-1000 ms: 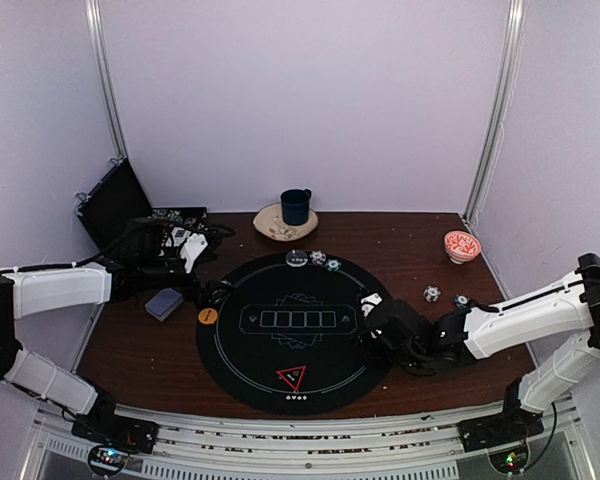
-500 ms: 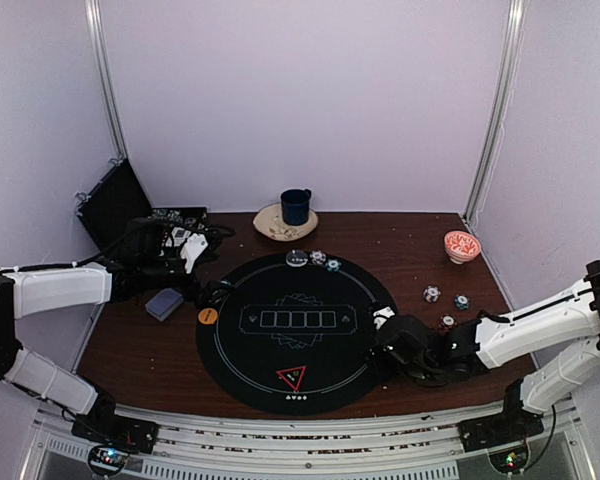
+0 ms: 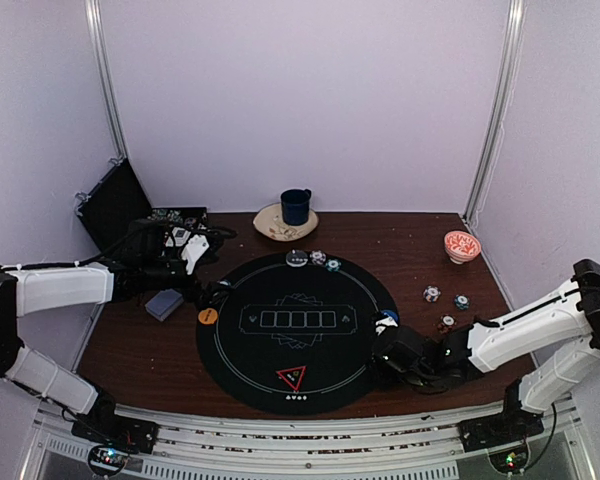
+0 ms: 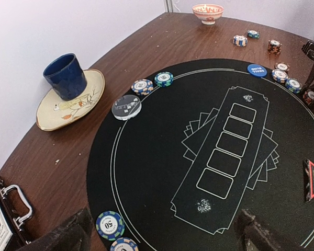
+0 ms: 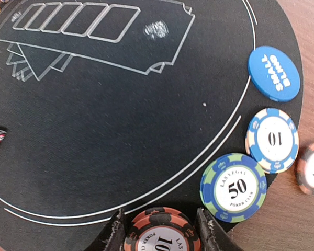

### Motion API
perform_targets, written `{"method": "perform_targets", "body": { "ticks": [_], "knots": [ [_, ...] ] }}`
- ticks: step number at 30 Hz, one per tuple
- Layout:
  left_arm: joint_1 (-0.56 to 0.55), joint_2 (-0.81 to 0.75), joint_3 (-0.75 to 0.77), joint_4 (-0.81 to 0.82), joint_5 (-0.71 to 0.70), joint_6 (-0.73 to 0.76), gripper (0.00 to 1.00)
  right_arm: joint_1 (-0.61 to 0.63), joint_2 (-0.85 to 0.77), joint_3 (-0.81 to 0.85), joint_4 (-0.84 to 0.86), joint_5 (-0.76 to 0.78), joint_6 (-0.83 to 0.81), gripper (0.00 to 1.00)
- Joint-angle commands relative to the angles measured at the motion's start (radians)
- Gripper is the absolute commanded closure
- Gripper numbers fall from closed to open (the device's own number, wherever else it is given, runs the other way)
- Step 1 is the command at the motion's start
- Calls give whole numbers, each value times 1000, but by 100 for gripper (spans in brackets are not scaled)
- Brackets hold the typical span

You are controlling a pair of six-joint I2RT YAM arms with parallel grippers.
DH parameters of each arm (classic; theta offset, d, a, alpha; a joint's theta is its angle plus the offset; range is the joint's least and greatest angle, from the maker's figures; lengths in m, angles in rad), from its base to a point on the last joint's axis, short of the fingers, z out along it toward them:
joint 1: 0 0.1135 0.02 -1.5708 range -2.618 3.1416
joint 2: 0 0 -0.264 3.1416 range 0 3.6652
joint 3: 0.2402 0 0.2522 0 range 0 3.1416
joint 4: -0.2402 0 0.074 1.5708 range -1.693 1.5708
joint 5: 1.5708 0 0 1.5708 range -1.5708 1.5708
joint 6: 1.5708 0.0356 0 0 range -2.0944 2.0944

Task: Distribute texas hold em gaming equipment
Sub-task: Place the poker chip in the small blind area.

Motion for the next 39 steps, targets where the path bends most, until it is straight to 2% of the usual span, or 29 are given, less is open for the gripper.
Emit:
{"method": "perform_targets", "body": {
  "ticks": [1,8,17,23,33,39],
  "knots": [
    [5,7,3,58,-1,-10,2,8,27,12,-16,32,27,65],
    [7,7,1,59,-2,-10,2,8,52,20,-16,48,27,62],
    [6,10,2,59,-2,-10,2,8,62,34,-32,46,22,52],
    [8,10,3,59,-5,-10,2,8,48,39,-47,48,20,50],
    [6,8,3,57,-7,-9,2,44,-53,92,-163,88,30,49],
    [7,6,4,56,-6,-10,2,44,-167,86,-229,153,55,48]
  ]
}}
